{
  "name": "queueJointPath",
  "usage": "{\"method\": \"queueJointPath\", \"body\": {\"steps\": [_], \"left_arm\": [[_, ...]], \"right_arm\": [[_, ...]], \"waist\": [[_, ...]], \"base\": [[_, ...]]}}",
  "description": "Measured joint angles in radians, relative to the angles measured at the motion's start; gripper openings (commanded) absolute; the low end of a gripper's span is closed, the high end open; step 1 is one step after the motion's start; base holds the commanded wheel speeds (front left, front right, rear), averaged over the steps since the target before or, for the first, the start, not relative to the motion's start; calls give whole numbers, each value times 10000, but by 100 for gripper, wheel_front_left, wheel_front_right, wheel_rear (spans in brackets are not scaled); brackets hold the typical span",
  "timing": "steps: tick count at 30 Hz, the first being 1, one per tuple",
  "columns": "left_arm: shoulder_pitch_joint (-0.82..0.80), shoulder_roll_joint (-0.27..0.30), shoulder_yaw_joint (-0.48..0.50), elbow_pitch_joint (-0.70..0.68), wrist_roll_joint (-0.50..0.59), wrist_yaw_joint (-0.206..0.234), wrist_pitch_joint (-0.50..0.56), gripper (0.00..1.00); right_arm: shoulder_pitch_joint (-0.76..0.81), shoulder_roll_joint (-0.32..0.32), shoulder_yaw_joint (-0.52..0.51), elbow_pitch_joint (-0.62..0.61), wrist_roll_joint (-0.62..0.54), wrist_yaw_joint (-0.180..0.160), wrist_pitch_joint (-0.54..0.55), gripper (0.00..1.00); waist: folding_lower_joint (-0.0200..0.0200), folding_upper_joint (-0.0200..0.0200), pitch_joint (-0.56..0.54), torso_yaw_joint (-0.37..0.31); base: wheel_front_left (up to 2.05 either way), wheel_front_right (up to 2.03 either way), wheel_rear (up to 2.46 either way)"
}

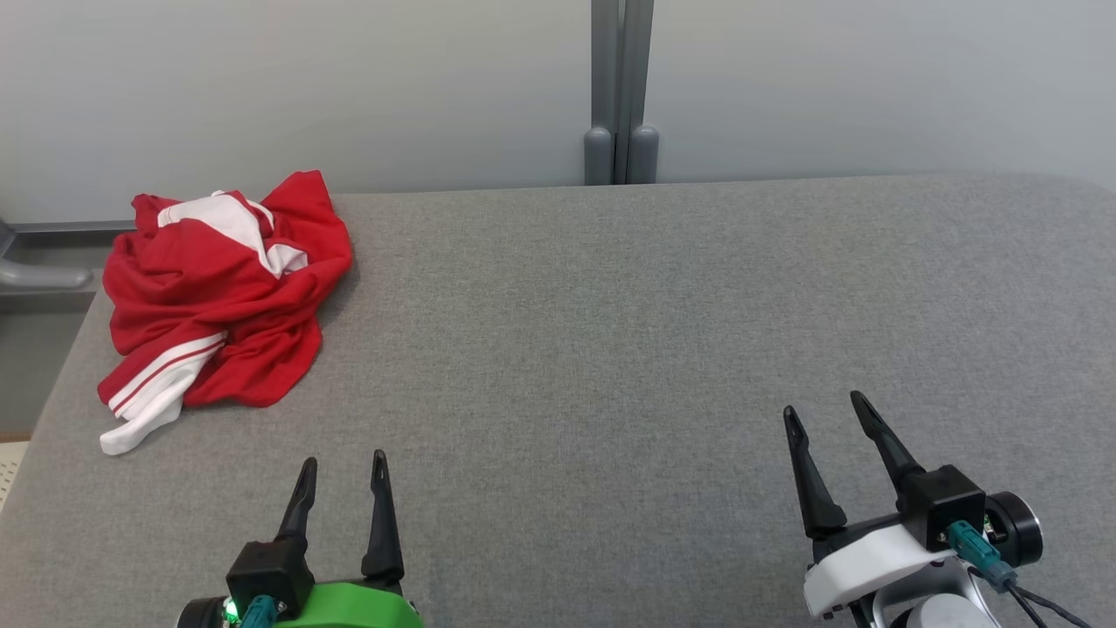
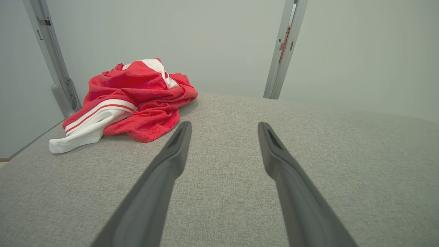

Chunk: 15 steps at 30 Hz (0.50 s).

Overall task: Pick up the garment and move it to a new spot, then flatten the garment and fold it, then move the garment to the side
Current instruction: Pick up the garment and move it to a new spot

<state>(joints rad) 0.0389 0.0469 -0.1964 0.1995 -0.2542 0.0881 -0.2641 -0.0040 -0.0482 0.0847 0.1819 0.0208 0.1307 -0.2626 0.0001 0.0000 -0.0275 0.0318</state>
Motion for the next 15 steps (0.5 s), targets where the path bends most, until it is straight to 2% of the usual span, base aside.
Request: {"method": "queueJointPath", "body": {"steps": [9, 15], "left_arm": [[-8, 0, -38, -6, 10, -13, -2, 100], [-51, 0, -153, -2, 12, -33, -2, 100]], "right_arm": [[0, 2, -27, -36, 63, 0, -2, 100], [11, -2, -69, -44, 130, 0, -2, 100]], "waist": [[0, 0, 25, 66], [0, 0, 27, 407]], "base": [[0, 0, 0], [0, 0, 0]]}}
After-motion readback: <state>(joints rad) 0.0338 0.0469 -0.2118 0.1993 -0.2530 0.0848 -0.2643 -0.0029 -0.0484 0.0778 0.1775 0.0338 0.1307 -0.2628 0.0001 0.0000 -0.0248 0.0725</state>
